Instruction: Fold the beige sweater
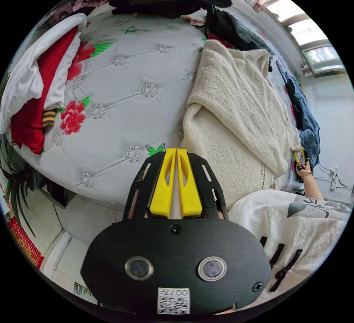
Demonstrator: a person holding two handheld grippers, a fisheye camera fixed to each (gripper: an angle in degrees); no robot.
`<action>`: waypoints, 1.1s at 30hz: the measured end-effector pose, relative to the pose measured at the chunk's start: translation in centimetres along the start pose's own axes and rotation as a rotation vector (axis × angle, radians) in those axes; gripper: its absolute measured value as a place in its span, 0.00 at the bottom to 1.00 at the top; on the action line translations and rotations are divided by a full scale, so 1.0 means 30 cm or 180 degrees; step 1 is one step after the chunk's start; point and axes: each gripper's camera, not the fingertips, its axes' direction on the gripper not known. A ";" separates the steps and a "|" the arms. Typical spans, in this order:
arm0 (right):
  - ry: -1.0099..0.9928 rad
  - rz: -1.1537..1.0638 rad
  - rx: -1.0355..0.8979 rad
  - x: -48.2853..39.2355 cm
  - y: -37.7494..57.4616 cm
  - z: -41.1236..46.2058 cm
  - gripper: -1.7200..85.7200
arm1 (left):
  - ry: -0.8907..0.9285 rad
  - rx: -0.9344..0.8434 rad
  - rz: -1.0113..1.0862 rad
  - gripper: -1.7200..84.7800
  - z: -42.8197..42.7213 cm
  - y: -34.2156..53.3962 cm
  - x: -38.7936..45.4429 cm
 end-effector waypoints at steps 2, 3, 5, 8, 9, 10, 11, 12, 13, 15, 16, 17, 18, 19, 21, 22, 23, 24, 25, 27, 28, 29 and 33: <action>-0.0024 0.0242 0.0010 -0.013 -0.009 0.015 0.13 | -0.0073 -0.0048 0.0042 0.01 -0.015 0.021 0.020; -0.0155 0.0176 0.0087 -0.066 0.003 0.007 0.13 | -0.0093 -0.0061 0.0049 0.01 -0.020 0.027 0.024; -0.0437 -0.0475 0.0116 -0.245 0.057 -0.004 0.12 | -0.0065 -0.0090 0.0037 0.01 -0.042 0.048 0.033; -0.0366 -0.2246 -0.0269 -0.690 0.361 0.023 0.10 | 0.0086 0.0015 0.0023 0.01 -0.078 0.072 0.031; -0.0302 -0.3014 -0.0442 -0.845 0.576 0.041 0.10 | 0.0114 0.0037 0.0020 0.01 -0.084 0.076 0.030; -0.0272 -0.3384 -0.0536 -0.907 0.699 0.053 0.10 | 0.0161 0.0077 0.0016 0.01 -0.094 0.081 0.029; -0.0218 -0.4047 -0.0778 -0.993 0.958 0.083 0.09 | 0.0202 0.0122 0.0017 0.01 -0.101 0.085 0.027; -0.0168 -0.4661 -0.1040 -1.030 1.224 0.118 0.09 | 0.0225 0.0141 0.0019 0.01 -0.104 0.086 0.027; -0.0132 -0.4951 -0.1161 -1.029 1.355 0.137 0.09 | 0.0275 0.0180 0.0022 0.01 -0.109 0.088 0.025; 0.0064 -0.5657 -0.1614 -0.928 1.814 0.240 0.09 | 0.0358 0.0266 0.0024 0.01 -0.117 0.094 0.021; 0.0113 -0.5726 -0.1749 -0.886 1.907 0.274 0.09 | 0.0424 0.0331 0.0027 0.01 -0.120 0.101 0.015; 0.0210 -0.5759 -0.2145 -0.792 2.070 0.351 0.09 | 0.0491 0.0377 0.0035 0.01 -0.119 0.108 0.007; 0.0333 -0.5674 -0.2567 -0.703 2.198 0.427 0.09 | 0.0522 0.0393 0.0043 0.01 -0.117 0.112 0.002; 0.0380 -0.5644 -0.2759 -0.664 2.251 0.458 0.10 | 0.0568 0.0417 0.0051 0.01 -0.114 0.120 -0.010; 0.0414 -0.5483 -0.3204 -0.580 2.383 0.520 0.09 | 0.0598 0.0449 0.0078 0.02 -0.115 0.132 -0.027; 0.0350 -0.5434 -0.3223 -0.576 2.398 0.521 0.09 | 0.0609 0.0490 0.0161 0.03 -0.118 0.139 -0.032; 0.0238 -0.5332 -0.3215 -0.576 2.417 0.521 0.09 | 0.0605 0.0532 0.0274 0.05 -0.121 0.145 -0.030; 0.0179 -0.5230 -0.3226 -0.580 2.429 0.529 0.09 | 0.0603 0.0550 0.0335 0.05 -0.122 0.146 -0.028; 0.0160 -0.5189 -0.3238 -0.581 2.434 0.535 0.09 | 0.0604 0.0580 0.0472 0.07 -0.120 0.144 -0.017; 0.0143 -0.5098 -0.3329 -0.579 2.458 0.575 0.09 | 0.0626 0.0572 0.0717 0.09 -0.111 0.133 0.014; 0.0159 -0.5096 -0.3347 -0.577 2.465 0.586 0.09 | 0.0664 0.0519 0.0902 0.09 -0.098 0.123 0.046; 0.0198 -0.5085 -0.3327 -0.576 2.476 0.607 0.09 | 0.0683 0.0420 0.1100 0.09 -0.077 0.115 0.084; 0.0182 -0.4717 -0.3131 -0.607 2.409 0.680 0.08 | 0.0337 0.0225 0.1618 0.08 -0.026 0.102 0.188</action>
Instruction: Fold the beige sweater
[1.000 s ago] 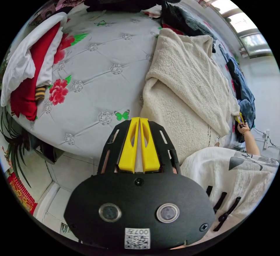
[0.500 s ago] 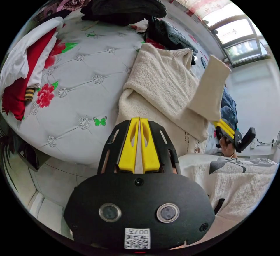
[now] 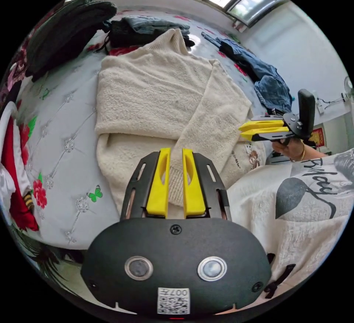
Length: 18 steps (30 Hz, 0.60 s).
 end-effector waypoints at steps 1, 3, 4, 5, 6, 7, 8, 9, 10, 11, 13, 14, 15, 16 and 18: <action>0.0008 0.0062 0.0041 0.023 -0.008 -0.009 0.08 | -0.0070 0.0012 0.0058 0.07 0.000 -0.016 0.002; 0.0101 0.0291 0.0158 0.130 -0.049 -0.052 0.08 | -0.0065 0.0036 0.0101 0.07 -0.011 -0.050 -0.025; 0.0139 0.0335 0.0175 0.159 -0.061 -0.064 0.08 | -0.0023 0.0062 0.0090 0.08 -0.024 -0.082 -0.058; 0.0220 0.0414 0.0227 0.216 -0.086 -0.091 0.07 | 0.0012 0.0122 0.0058 0.08 -0.044 -0.121 -0.097; 0.0271 0.0480 0.0307 0.273 -0.115 -0.122 0.07 | 0.0025 0.0156 0.0041 0.08 -0.054 -0.142 -0.118; 0.0285 0.0515 0.0347 0.302 -0.131 -0.138 0.07 | 0.0036 0.0218 0.0008 0.09 -0.075 -0.192 -0.159; 0.0299 0.0595 0.0413 0.361 -0.170 -0.166 0.07 | 0.0034 0.0274 -0.0017 0.09 -0.094 -0.249 -0.199; 0.0298 0.0675 0.0475 0.421 -0.214 -0.191 0.07 | 0.0034 0.0301 -0.0023 0.10 -0.102 -0.280 -0.218; 0.0297 0.0706 0.0513 0.449 -0.237 -0.203 0.07 | 0.0040 0.0337 -0.0026 0.10 -0.113 -0.347 -0.253; 0.0294 0.0764 0.0602 0.507 -0.287 -0.223 0.07 | 0.0041 0.0339 -0.0045 0.12 -0.116 -0.423 -0.287; 0.0280 0.0826 0.0698 0.591 -0.369 -0.238 0.07 | 0.0055 0.0323 -0.0050 0.14 -0.108 -0.548 -0.336; 0.0256 0.0882 0.0731 0.649 -0.427 -0.240 0.07 | 0.0058 0.0318 -0.0028 0.15 -0.097 -0.633 -0.365; 0.0227 0.0926 0.0783 0.704 -0.484 -0.239 0.07 | 0.0051 0.0313 -0.0027 0.15 -0.089 -0.675 -0.380; 0.0212 0.0945 0.0808 0.731 -0.513 -0.237 0.07 | 0.0046 0.0288 -0.0035 0.15 -0.066 -0.759 -0.411; 0.0148 0.1027 0.0825 0.839 -0.624 -0.208 0.08 | 0.0094 0.0196 -0.0081 0.15 -0.015 -0.881 -0.464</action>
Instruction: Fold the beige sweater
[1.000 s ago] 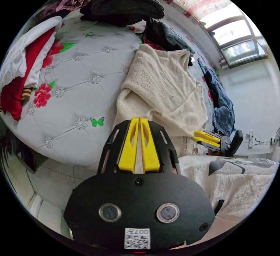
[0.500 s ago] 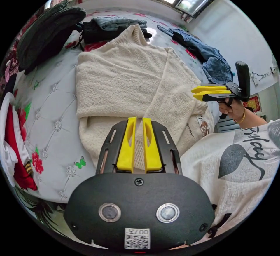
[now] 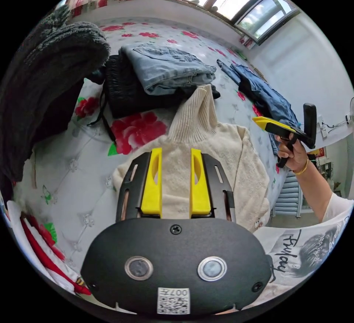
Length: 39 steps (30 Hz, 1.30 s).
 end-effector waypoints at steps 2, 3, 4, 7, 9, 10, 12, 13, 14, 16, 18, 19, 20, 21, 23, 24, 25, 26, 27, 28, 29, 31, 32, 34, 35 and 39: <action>-0.0029 0.0061 -0.0031 0.048 -0.077 0.061 0.08 | 0.0080 -0.0148 -0.0096 0.15 0.094 -0.132 -0.076; -0.0052 0.0089 -0.0052 0.079 -0.116 0.106 0.09 | 0.0112 -0.0188 -0.0112 0.15 0.119 -0.159 -0.094; -0.0072 0.0103 -0.0079 0.094 -0.133 0.131 0.09 | 0.0207 -0.0272 -0.0136 0.15 0.171 -0.204 -0.127; -0.0225 0.0228 -0.0257 0.168 -0.190 0.263 0.08 | 0.0674 -0.0581 -0.0247 0.11 0.302 -0.265 -0.198; -0.0363 0.0274 -0.0359 0.203 -0.199 0.340 0.06 | 0.1040 -0.0469 -0.0399 0.07 0.321 -0.269 -0.253; -0.0378 0.0261 -0.0340 0.205 -0.196 0.345 0.05 | 0.1423 -0.0506 -0.0550 0.04 0.344 -0.265 -0.292; -0.0587 0.0159 -0.0155 0.199 -0.164 0.283 0.03 | 0.1780 -0.0373 -0.0533 0.03 0.328 -0.241 -0.321; -0.0691 0.0089 -0.0078 0.191 -0.149 0.247 0.03 | 0.1889 -0.0177 -0.0411 0.02 0.279 -0.212 -0.323; -0.0898 -0.0122 0.0074 0.160 -0.108 0.162 0.03 | 0.1991 0.0031 -0.0249 0.02 0.211 -0.172 -0.317; -0.1057 -0.0551 0.0197 0.079 -0.017 0.015 0.02 | 0.1966 0.0413 0.0076 0.02 0.072 -0.083 -0.288; -0.1069 -0.1103 0.0168 -0.058 0.146 -0.162 0.02 | 0.1746 0.0640 0.0475 0.02 -0.052 0.033 -0.237; -0.1064 -0.1205 0.0109 -0.093 0.188 -0.192 0.02 | 0.1600 0.0649 0.0672 0.02 -0.097 0.113 -0.203; -0.1018 -0.1347 -0.0059 -0.158 0.274 -0.222 0.02 | 0.1497 0.0592 0.0748 0.02 -0.114 0.189 -0.179; -0.0897 -0.1392 -0.0262 -0.212 0.359 -0.212 0.03 | 0.1452 0.0547 0.0729 0.02 -0.113 0.225 -0.172; -0.0628 -0.1375 -0.0595 -0.270 0.490 -0.135 0.03 | 0.1213 0.0263 0.0492 0.03 -0.066 0.344 -0.166; -0.0447 -0.1356 -0.0828 -0.297 0.572 -0.061 0.03 | 0.1161 0.0171 0.0439 0.04 -0.052 0.367 -0.165; -0.0365 -0.1369 -0.0967 -0.310 0.611 -0.022 0.04 | 0.1073 0.0015 0.0377 0.05 -0.032 0.402 -0.154; -0.0254 -0.1410 -0.1246 -0.334 0.679 0.050 0.04 | 0.0999 -0.0043 0.0353 0.06 -0.031 0.424 -0.131; -0.0178 -0.1444 -0.1443 -0.360 0.731 0.101 0.05 | 0.0959 -0.0050 0.0361 0.06 -0.036 0.430 -0.115; -0.0160 -0.1463 -0.1508 -0.374 0.750 0.117 0.05 | 0.0898 -0.0027 0.0398 0.06 -0.052 0.429 -0.072; -0.0136 -0.1487 -0.1550 -0.401 0.774 0.129 0.06 | 0.0903 0.0030 0.0493 0.07 -0.070 0.415 -0.016; -0.0095 -0.1471 -0.1421 -0.429 0.782 0.111 0.07 | 0.0949 0.0101 0.0700 0.07 -0.080 0.380 0.082; -0.0128 -0.1408 -0.1301 -0.434 0.774 0.092 0.07 | 0.0972 0.0112 0.0807 0.07 -0.063 0.352 0.148; -0.0245 -0.1244 -0.1195 -0.426 0.755 0.075 0.08 | 0.0958 -0.0106 0.0803 0.07 0.021 0.306 0.227; -0.0310 -0.1123 -0.1188 -0.416 0.744 0.070 0.08 | 0.0929 -0.0444 0.0798 0.07 0.118 0.285 0.267; -0.0238 -0.0738 -0.0953 -0.374 0.756 -0.057 0.08 | 0.0767 -0.0819 0.0602 0.02 0.232 0.321 0.306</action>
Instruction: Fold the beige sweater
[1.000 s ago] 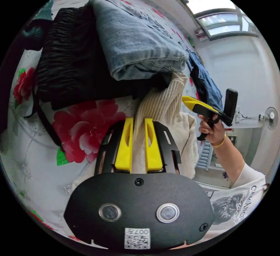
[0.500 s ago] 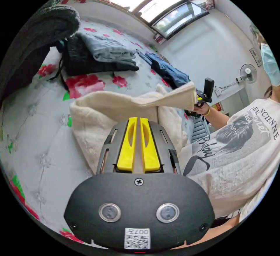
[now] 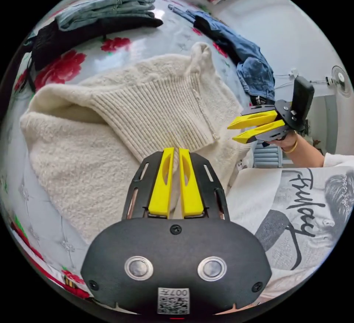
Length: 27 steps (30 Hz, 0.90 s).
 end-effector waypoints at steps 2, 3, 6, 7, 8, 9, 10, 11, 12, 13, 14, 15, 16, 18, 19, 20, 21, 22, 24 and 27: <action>0.0133 0.0166 0.0237 0.013 0.086 -0.080 0.09 | 0.0037 0.0379 -0.0134 0.01 -0.095 0.093 0.043; 0.0188 0.0357 0.0356 0.037 0.156 -0.122 0.09 | -0.0008 0.0466 -0.0159 0.01 -0.119 0.126 0.056; 0.0144 0.0967 0.0515 0.118 0.357 -0.210 0.09 | -0.0341 0.0718 -0.0366 0.02 -0.209 0.326 0.096; 0.0122 0.1072 0.0570 0.130 0.403 -0.230 0.09 | -0.0467 0.0769 -0.0530 0.03 -0.231 0.419 0.096; 0.0106 0.1263 0.0695 0.146 0.496 -0.268 0.09 | -0.0544 0.0841 -0.0697 0.04 -0.248 0.521 0.091; 0.0125 0.1449 0.0795 0.156 0.590 -0.300 0.09 | -0.0573 0.0879 -0.0785 0.05 -0.254 0.573 0.088; 0.0123 0.1533 0.0814 0.160 0.634 -0.312 0.09 | -0.0645 0.0921 -0.1014 0.07 -0.261 0.679 0.080; 0.0108 0.1682 0.0797 0.166 0.716 -0.327 0.09 | -0.0734 0.0922 -0.1277 0.08 -0.261 0.782 0.073; 0.0132 0.1804 0.0732 0.166 0.790 -0.334 0.10 | -0.0778 0.0914 -0.1400 0.09 -0.258 0.831 0.072; 0.0155 0.1853 0.0683 0.164 0.827 -0.334 0.10 | -0.0856 0.0875 -0.1626 0.09 -0.245 0.923 0.071; 0.0197 0.1925 0.0571 0.157 0.891 -0.331 0.10 | -0.0899 0.0805 -0.1833 0.09 -0.223 1.004 0.070; 0.0245 0.1993 0.0450 0.150 0.949 -0.322 0.11 | -0.0896 0.0776 -0.1922 0.09 -0.209 1.040 0.070; 0.0268 0.2028 0.0392 0.146 0.975 -0.316 0.11 | -0.0820 0.0733 -0.2077 0.10 -0.177 1.104 0.068; 0.0253 0.2153 0.0237 0.139 1.069 -0.293 0.12 | -0.0626 0.0669 -0.2215 0.11 -0.122 1.169 0.064; 0.0226 0.2181 0.0219 0.139 1.088 -0.288 0.12 | -0.0496 0.0620 -0.2239 0.13 -0.082 1.192 0.062; 0.0166 0.2236 0.0199 0.141 1.122 -0.277 0.12 | -0.0393 0.0570 -0.2206 0.14 -0.042 1.200 0.064; 0.0109 0.2292 0.0195 0.146 1.147 -0.264 0.12 | -0.0351 0.0551 -0.2173 0.15 -0.023 1.199 0.065; 0.0077 0.2324 0.0190 0.151 1.157 -0.257 0.12 | -0.0262 0.0510 -0.2072 0.16 0.014 1.185 0.067; -0.0114 0.2408 0.0123 0.180 1.167 -0.211 0.12 | -0.0205 0.0405 -0.1910 0.17 0.066 1.145 0.066; -0.0293 0.2372 -0.0127 0.208 1.120 -0.146 0.10 | -0.0290 0.0184 -0.1678 0.15 0.134 1.048 0.055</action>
